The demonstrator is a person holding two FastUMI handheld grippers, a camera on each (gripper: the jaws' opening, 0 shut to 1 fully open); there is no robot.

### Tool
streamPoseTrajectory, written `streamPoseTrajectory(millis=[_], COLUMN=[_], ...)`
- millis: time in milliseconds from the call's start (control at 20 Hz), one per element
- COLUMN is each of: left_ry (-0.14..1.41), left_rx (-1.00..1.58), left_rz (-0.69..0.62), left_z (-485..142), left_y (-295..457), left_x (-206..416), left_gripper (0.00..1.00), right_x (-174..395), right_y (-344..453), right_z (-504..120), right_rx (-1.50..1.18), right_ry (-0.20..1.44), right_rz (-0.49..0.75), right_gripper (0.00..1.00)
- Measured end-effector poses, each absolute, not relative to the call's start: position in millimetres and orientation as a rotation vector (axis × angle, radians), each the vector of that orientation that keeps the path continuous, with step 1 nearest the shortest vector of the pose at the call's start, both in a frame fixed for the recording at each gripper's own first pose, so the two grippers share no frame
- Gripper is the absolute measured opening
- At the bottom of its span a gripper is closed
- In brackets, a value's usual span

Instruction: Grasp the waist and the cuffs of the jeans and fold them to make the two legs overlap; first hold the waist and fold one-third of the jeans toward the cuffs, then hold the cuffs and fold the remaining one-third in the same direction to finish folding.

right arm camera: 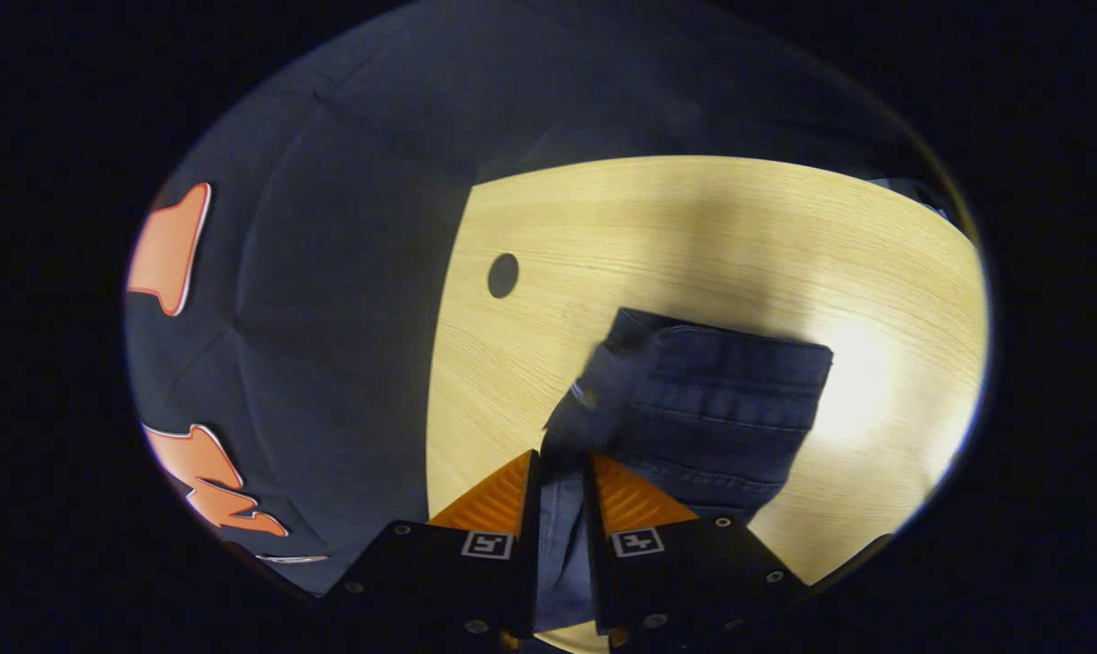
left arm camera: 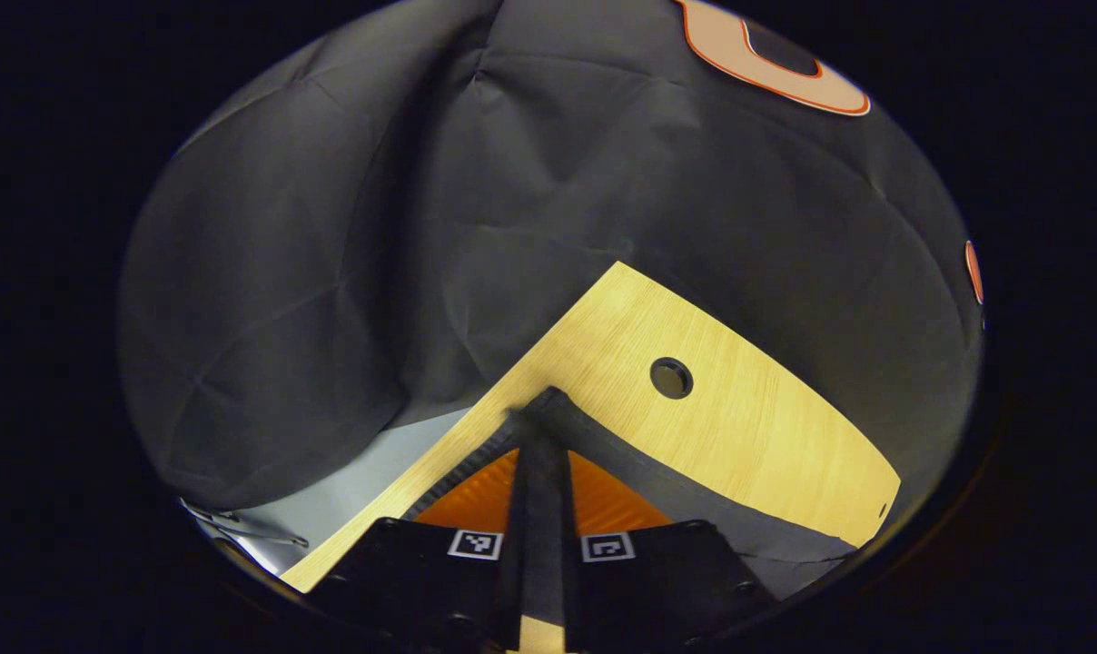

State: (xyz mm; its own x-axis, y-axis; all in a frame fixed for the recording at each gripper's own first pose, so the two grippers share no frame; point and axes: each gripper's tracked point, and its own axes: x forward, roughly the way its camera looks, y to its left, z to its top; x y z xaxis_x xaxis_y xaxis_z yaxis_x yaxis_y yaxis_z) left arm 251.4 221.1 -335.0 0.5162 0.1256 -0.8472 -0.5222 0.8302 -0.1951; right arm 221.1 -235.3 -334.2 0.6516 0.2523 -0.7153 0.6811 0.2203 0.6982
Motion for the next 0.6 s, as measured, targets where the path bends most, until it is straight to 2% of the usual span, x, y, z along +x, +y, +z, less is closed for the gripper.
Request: streamPoseTrajectory(millis=[50,100,200,250,300,350,450,600], left_ry=[0.949,0.934,0.918,0.897,0.876,0.853,0.782,0.668], left_rx=[-0.468,-0.474,-0.462,-0.451,-0.435,-0.395,-0.320,-0.279], left_rz=[0.398,0.384,0.373,0.358,0.337,0.328,0.293,0.276], left_z=[-332.4,-329.0,-320.3,-313.1,-304.8,-293.3,-273.5,-242.4], left_y=[218.9,215.7,212.6,210.4,205.8,205.4,200.0,193.8], left_x=[254.4,257.2,256.4,258.5,261.8,264.4,269.9,267.6], left_gripper=[0.25,0.39,0.67,0.81,0.81,0.89,0.99,0.99], right_x=[223.2,220.8,211.4,206.1,200.1,193.3,180.0,162.3], right_y=[-242.2,-247.3,-256.2,-259.4,-261.8,-264.9,-271.1,-276.1], right_z=[-331.7,-334.0,-337.7,-339.5,-342.2,-344.3,-346.8,-352.3], right_rx=[1.358,1.347,1.295,1.256,1.217,1.178,1.101,1.019], right_ry=[0.844,0.837,0.834,0.835,0.839,0.845,0.843,0.848], right_rz=[-0.370,-0.383,-0.403,-0.406,-0.408,-0.415,-0.429,-0.453], right_gripper=[0.19,0.34,0.39,0.47,0.44,0.71,0.87,0.94])
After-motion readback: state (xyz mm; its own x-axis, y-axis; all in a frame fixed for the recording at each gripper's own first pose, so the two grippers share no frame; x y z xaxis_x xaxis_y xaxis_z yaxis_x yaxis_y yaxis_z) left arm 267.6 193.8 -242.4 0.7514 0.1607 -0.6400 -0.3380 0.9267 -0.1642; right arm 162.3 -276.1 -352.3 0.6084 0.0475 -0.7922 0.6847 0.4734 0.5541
